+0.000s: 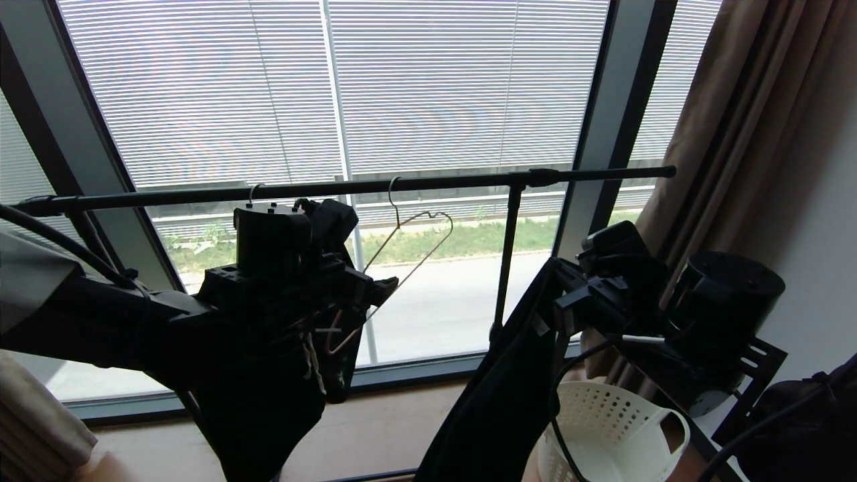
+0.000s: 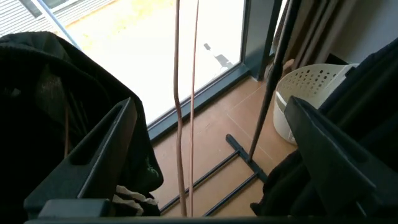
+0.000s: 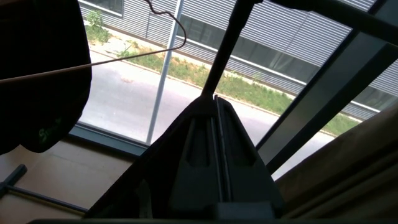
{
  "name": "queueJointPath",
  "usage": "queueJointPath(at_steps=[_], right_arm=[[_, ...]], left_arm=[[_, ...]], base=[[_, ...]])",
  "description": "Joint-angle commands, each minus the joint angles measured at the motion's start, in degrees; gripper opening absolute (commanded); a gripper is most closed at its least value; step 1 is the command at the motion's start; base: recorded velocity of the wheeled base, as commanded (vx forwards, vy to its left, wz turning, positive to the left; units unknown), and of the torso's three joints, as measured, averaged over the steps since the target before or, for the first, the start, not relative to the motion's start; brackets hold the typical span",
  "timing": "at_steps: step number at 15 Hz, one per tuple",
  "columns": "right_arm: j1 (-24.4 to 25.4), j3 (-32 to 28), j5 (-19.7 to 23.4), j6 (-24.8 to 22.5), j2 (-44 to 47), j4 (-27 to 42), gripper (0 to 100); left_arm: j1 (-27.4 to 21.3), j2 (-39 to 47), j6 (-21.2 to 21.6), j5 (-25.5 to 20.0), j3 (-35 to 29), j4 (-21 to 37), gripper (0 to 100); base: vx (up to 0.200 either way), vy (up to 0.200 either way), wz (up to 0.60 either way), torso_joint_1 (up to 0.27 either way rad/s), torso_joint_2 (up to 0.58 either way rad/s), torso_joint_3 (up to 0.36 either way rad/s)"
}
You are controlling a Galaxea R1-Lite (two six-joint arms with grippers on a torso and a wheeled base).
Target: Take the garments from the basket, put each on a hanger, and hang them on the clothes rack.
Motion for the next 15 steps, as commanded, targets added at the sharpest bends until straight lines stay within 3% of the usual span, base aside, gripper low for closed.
queueJointPath(at_steps=[1, 5, 15], right_arm=[[0.01, 0.02, 0.01, -0.03, -0.08, -0.02, 0], [0.01, 0.02, 0.01, -0.03, 0.27, -0.11, 0], [0.01, 0.11, 0.01, -0.03, 0.44, -0.11, 0]], left_arm=[[1.69, 7.94, 0.12, 0.14, -5.03, -0.1, 100], [2.66, 11.72, 0.03, 0.32, -8.37, -0.19, 100], [2.49, 12.77, 0.3, 0.32, -7.58, -2.82, 100]], base=[[0.0, 0.0, 0.0, 0.0, 0.0, 0.0], [0.0, 0.0, 0.0, 0.0, 0.0, 0.0], [0.0, 0.0, 0.0, 0.0, 0.0, 0.0]])
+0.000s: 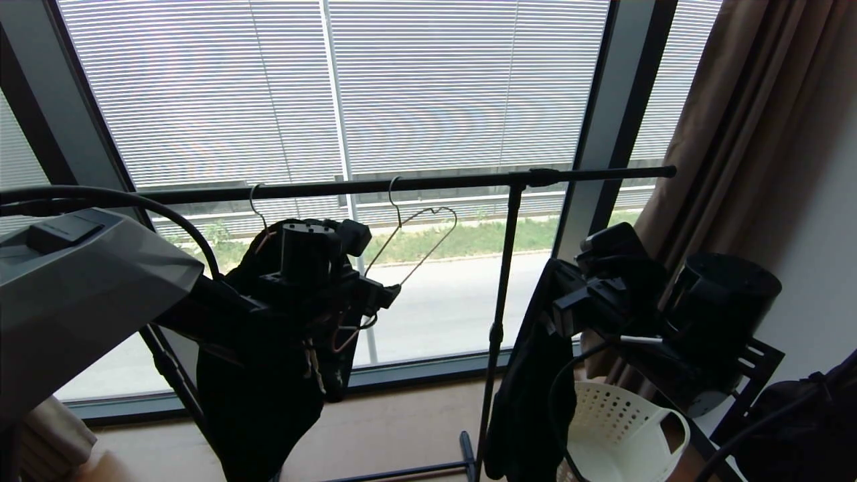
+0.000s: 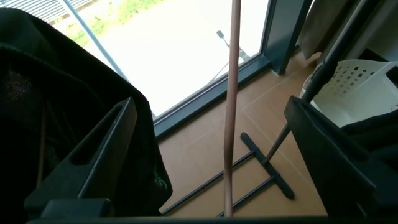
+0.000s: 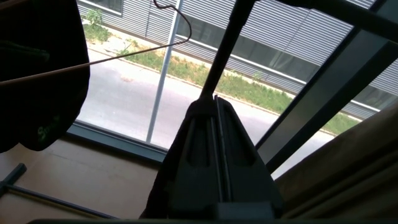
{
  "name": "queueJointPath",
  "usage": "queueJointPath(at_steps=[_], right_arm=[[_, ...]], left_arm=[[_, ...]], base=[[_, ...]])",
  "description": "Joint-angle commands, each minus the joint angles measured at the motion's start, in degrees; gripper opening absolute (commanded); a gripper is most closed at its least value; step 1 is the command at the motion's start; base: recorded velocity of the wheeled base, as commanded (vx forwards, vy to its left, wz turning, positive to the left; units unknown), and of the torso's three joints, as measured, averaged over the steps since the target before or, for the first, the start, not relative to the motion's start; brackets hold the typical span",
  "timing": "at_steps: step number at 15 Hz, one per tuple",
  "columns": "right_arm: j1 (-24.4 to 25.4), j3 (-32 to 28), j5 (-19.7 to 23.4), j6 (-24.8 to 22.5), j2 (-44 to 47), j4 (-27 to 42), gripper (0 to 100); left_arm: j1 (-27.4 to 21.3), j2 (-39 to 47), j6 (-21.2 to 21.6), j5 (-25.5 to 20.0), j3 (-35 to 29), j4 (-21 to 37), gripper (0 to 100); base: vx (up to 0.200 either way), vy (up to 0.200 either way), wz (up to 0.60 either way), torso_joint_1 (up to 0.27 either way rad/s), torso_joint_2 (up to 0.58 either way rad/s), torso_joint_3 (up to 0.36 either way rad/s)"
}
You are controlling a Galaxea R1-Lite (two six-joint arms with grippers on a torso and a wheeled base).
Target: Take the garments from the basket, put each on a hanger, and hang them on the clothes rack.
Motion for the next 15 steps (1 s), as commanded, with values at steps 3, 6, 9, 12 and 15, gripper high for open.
queueJointPath(at_steps=[3, 6, 9, 12, 15], right_arm=[[0.1, 0.03, 0.01, -0.03, 0.2, -0.02, 0], [0.1, 0.12, 0.01, -0.03, 0.2, -0.02, 0], [0.1, 0.12, 0.01, -0.03, 0.2, -0.02, 0], [0.28, 0.12, 0.01, -0.03, 0.2, -0.02, 0], [0.28, 0.21, 0.01, -0.03, 0.2, -0.02, 0]], left_arm=[[-0.09, -0.25, -0.1, -0.03, 0.91, -0.21, 0], [-0.26, -0.43, -0.1, 0.06, 0.91, -0.21, 0], [-0.62, -0.96, -0.1, 0.06, 0.99, -0.65, 0], [-0.97, -1.66, -0.19, 0.06, 0.91, -0.65, 0], [-1.23, -3.24, -0.19, 0.06, 1.08, -0.65, 0]], base=[[0.0, 0.0, 0.0, 0.0, 0.0, 0.0], [0.0, 0.0, 0.0, 0.0, 0.0, 0.0], [0.0, 0.0, 0.0, 0.0, 0.0, 0.0], [0.0, 0.0, 0.0, 0.0, 0.0, 0.0], [0.0, 0.0, 0.0, 0.0, 0.0, 0.0]])
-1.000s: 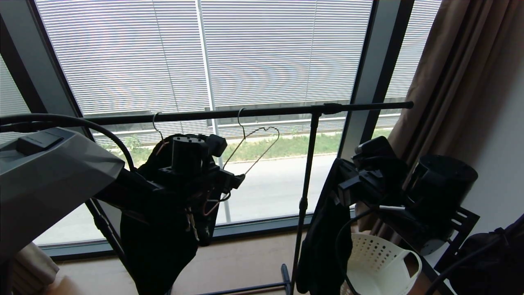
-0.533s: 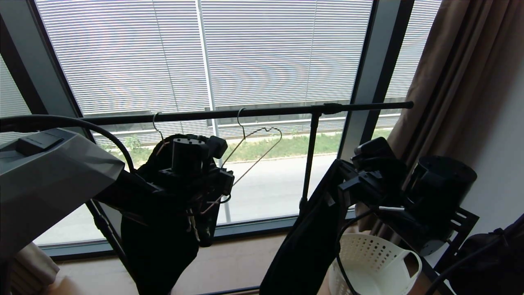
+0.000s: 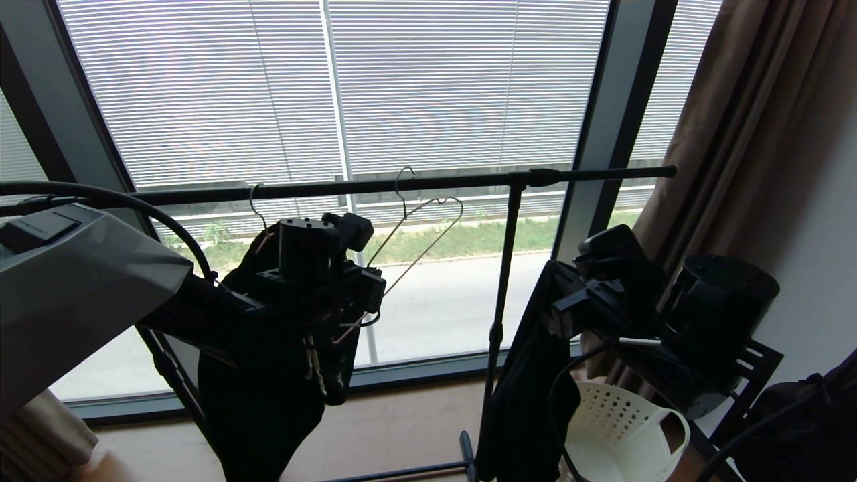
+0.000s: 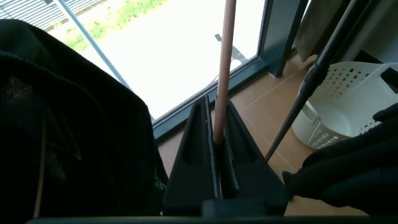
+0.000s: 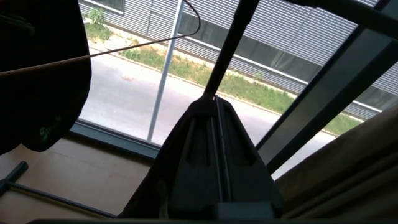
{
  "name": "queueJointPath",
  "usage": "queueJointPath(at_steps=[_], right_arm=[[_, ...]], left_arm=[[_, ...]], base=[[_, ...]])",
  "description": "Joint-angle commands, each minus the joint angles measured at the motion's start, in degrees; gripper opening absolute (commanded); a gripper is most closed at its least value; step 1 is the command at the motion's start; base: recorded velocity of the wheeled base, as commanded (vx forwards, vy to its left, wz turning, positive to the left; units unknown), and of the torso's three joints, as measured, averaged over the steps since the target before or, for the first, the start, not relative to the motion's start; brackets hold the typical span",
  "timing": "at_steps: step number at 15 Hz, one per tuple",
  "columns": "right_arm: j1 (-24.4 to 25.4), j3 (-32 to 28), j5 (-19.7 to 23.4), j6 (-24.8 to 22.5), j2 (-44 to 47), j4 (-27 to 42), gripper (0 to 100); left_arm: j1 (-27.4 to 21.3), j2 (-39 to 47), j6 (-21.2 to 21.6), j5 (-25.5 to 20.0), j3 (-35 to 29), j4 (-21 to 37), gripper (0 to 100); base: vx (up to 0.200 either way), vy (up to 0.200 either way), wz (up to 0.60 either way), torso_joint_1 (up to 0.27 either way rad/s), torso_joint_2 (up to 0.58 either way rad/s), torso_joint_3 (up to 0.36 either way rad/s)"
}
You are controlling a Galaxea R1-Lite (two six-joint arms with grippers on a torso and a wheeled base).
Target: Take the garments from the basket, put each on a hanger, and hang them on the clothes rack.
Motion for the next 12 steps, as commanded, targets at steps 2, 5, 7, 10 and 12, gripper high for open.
queueJointPath(at_steps=[2, 5, 7, 10, 12], right_arm=[[0.03, 0.04, 0.01, -0.03, 0.07, -0.03, 0], [0.03, 0.04, 0.01, -0.03, 0.16, -0.12, 0], [0.03, 0.13, 0.01, -0.03, 0.25, -0.12, 0], [0.03, 0.3, 0.01, -0.03, 0.16, -0.12, 0], [0.03, 0.3, -0.08, -0.3, 0.16, -0.12, 0]], left_arm=[[-0.39, -2.82, 0.0, 0.04, 1.13, -0.03, 0], [-1.7, -7.3, 0.09, -0.05, 5.17, -0.03, 0], [-2.85, -11.87, 0.17, -0.23, 10.01, -0.03, 0], [-4.08, -16.09, 0.09, -0.31, 15.11, -1.87, 0], [-4.34, -18.64, 0.26, -0.31, 21.52, -5.3, 0]], base=[[0.0, 0.0, 0.0, 0.0, 0.0, 0.0], [0.0, 0.0, 0.0, 0.0, 0.0, 0.0], [0.0, 0.0, 0.0, 0.0, 0.0, 0.0], [0.0, 0.0, 0.0, 0.0, 0.0, 0.0], [0.0, 0.0, 0.0, 0.0, 0.0, 0.0]])
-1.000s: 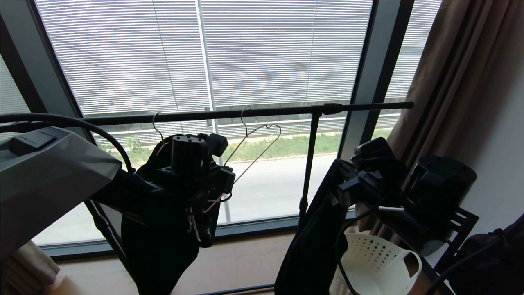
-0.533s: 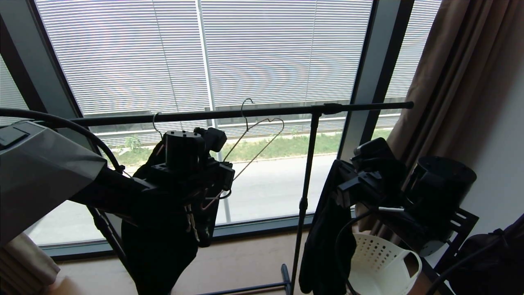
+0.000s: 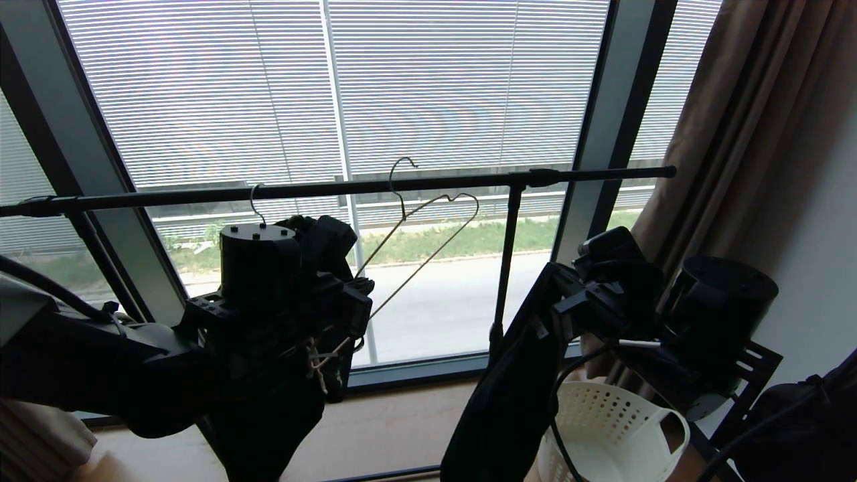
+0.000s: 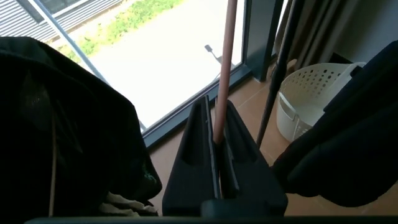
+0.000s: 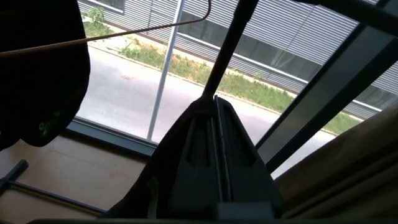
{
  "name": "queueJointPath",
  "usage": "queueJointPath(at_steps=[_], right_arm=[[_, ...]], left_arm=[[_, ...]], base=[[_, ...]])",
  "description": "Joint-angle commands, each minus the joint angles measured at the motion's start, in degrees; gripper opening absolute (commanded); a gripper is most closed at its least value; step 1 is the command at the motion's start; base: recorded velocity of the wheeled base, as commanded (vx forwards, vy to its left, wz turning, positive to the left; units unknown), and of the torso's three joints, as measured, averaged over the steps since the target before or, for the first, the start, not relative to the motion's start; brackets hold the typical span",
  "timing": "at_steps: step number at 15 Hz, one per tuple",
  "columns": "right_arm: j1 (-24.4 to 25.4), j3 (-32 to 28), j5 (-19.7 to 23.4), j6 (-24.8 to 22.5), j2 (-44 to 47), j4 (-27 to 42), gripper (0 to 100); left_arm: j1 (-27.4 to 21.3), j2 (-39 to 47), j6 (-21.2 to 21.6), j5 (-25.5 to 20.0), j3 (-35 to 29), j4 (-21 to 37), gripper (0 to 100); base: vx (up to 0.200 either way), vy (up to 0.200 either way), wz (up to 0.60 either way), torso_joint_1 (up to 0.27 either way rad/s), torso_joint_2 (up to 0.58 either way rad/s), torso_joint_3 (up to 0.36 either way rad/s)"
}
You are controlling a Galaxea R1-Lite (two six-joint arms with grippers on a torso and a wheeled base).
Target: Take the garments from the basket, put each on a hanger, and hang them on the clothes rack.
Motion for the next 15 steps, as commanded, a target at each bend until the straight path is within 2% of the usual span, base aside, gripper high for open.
queueJointPath(at_steps=[1, 3, 5, 8, 10, 13, 15], right_arm=[[-0.14, 0.72, -0.45, -2.78, -0.13, -0.19, 0], [-0.14, 1.87, -3.0, -6.91, 0.05, -1.51, 0], [-0.14, 1.96, -6.42, -8.84, 0.4, -2.56, 0], [-0.23, 1.6, -8.45, -9.63, 1.01, -2.56, 0], [-0.23, 1.25, -9.41, -9.72, 1.98, -2.56, 0], [-1.28, 0.02, -9.59, -9.72, 2.77, -2.65, 0], [-2.16, -1.21, -10.29, -9.63, 3.91, -3.18, 0]], left_arm=[[-0.67, -6.37, 0.54, -0.07, 12.03, -6.42, 0], [-1.63, -9.62, 2.3, -0.25, 23.28, -15.56, 0], [-1.63, -9.88, 3.35, -0.25, 32.24, -23.2, 0], [-2.78, -9.62, 3.27, -2.27, 41.91, -31.03, 0], [-3.04, -9.79, 3.35, -6.14, 44.02, -32.87, 0], [-3.22, -8.92, 2.83, -11.85, 44.02, -31.38, 0], [-3.39, -6.28, 2.74, -11.94, 44.02, -31.64, 0]], base=[[0.0, 0.0, 0.0, 0.0, 0.0, 0.0], [0.0, 0.0, 0.0, 0.0, 0.0, 0.0], [0.0, 0.0, 0.0, 0.0, 0.0, 0.0], [0.0, 0.0, 0.0, 0.0, 0.0, 0.0], [0.0, 0.0, 0.0, 0.0, 0.0, 0.0], [0.0, 0.0, 0.0, 0.0, 0.0, 0.0], [0.0, 0.0, 0.0, 0.0, 0.0, 0.0]])
